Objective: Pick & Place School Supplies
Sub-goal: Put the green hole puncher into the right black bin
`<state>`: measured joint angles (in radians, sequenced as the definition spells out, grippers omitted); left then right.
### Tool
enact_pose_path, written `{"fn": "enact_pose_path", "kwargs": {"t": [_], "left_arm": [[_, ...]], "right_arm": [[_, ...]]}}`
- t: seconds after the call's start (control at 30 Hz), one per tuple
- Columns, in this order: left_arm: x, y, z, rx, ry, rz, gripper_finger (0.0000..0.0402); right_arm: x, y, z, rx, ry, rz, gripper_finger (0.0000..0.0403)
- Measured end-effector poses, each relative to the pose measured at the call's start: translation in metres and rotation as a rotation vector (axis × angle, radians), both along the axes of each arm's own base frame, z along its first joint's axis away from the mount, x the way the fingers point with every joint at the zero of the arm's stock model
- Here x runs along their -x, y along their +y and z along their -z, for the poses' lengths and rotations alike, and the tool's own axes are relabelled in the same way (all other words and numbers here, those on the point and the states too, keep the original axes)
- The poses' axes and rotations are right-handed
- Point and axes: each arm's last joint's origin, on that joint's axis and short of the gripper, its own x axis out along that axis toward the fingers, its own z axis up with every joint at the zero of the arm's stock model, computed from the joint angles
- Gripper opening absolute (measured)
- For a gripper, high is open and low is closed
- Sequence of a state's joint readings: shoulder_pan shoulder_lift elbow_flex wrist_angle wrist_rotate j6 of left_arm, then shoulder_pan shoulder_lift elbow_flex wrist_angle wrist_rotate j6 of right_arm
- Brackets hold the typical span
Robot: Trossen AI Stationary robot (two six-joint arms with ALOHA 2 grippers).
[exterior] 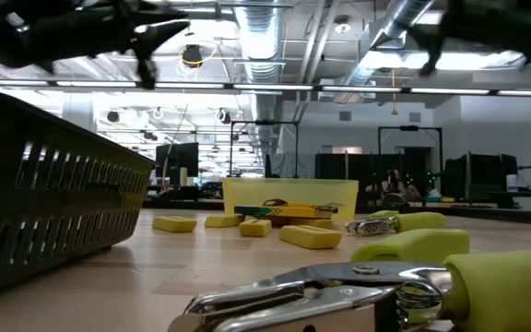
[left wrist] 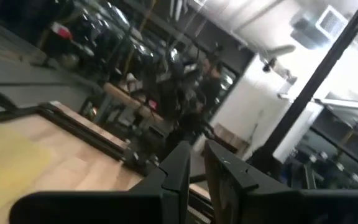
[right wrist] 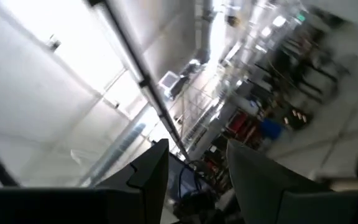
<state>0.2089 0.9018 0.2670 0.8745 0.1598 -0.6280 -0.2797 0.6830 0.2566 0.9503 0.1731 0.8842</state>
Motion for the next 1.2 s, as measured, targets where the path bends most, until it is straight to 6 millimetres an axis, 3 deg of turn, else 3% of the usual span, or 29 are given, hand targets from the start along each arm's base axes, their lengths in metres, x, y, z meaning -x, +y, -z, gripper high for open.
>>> {"fn": "enact_pose_path", "kwargs": {"t": [0.13, 0.23, 0.33, 0.43, 0.57, 0.7, 0.87, 1.03, 1.2], "left_arm": [[-0.034, 0.004, -0.017, -0.034, 0.027, 0.093, 0.0044], [-0.059, 0.008, -0.03, -0.075, 0.05, 0.143, 0.0044], [-0.081, 0.011, -0.038, -0.099, 0.121, 0.184, 0.0044], [-0.097, 0.014, -0.045, -0.133, 0.222, 0.212, 0.0044], [-0.106, 0.017, -0.048, -0.185, 0.395, 0.227, 0.0044], [-0.102, 0.022, -0.054, -0.216, 0.502, 0.219, 0.0044], [-0.084, 0.026, -0.063, -0.265, 0.563, 0.13, 0.0044], [-0.07, 0.027, -0.062, -0.293, 0.675, 0.056, 0.0044], [-0.07, 0.027, -0.05, -0.293, 0.78, 0.056, 0.0044]], "right_arm": [[-0.019, 0.0, -0.053, 0.332, 0.055, 0.088, 0.0154], [-0.037, -0.004, -0.09, 0.415, 0.159, 0.096, 0.0154], [-0.054, -0.009, -0.123, 0.451, 0.373, 0.024, 0.0154], [-0.068, -0.013, -0.147, 0.508, 0.63, -0.05, 0.0154], [-0.088, -0.014, -0.159, 0.599, 0.922, -0.175, 0.0154], [-0.093, -0.013, -0.152, 0.65, 1.185, -0.318, 0.0154], [-0.091, -0.016, -0.12, 0.595, 1.394, -0.499, 0.0154], [-0.093, -0.006, -0.072, 0.552, 1.51, -0.642, 0.0154], [-0.092, 0.005, -0.02, 0.525, 1.609, -0.747, 0.0154]]}}
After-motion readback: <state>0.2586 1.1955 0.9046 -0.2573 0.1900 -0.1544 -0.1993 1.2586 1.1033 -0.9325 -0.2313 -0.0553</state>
